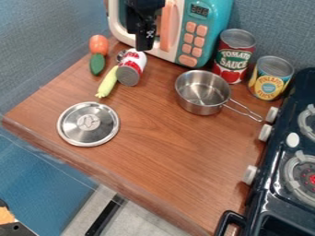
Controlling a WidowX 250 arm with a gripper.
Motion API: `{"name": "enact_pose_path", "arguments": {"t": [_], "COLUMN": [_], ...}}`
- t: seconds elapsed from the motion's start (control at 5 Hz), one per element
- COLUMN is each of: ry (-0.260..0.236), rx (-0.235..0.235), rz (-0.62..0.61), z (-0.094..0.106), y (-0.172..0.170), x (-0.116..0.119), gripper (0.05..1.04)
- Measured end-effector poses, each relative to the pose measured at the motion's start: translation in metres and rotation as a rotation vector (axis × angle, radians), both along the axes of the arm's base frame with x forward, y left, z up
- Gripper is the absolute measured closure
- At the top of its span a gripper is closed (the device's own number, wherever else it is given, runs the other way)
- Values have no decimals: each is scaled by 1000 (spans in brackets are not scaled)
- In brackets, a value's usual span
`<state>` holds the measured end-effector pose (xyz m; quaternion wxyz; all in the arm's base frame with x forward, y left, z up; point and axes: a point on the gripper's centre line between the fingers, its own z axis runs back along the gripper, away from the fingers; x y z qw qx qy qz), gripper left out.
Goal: Put the silver pot on the bottom right of the table
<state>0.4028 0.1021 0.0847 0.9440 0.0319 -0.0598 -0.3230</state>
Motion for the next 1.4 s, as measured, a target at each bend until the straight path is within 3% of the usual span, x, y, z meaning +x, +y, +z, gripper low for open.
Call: {"name": "enact_pose_path", "arguments": {"t": [0.2,0.4,0.6,0.8,1.0,1.4], "ry": [45,81,52,16,39,20], "rx": [-17,-44,-22,-40,-16,10], "rz": [9,31,88,119,142,156], "z": [-17,-30,-36,-32,-44,-52], "y": [-3,-27,-59,-78,-88,-86], "x": [-3,-9,-8,2,15,31], "gripper": [84,84,84,84,84,84]}}
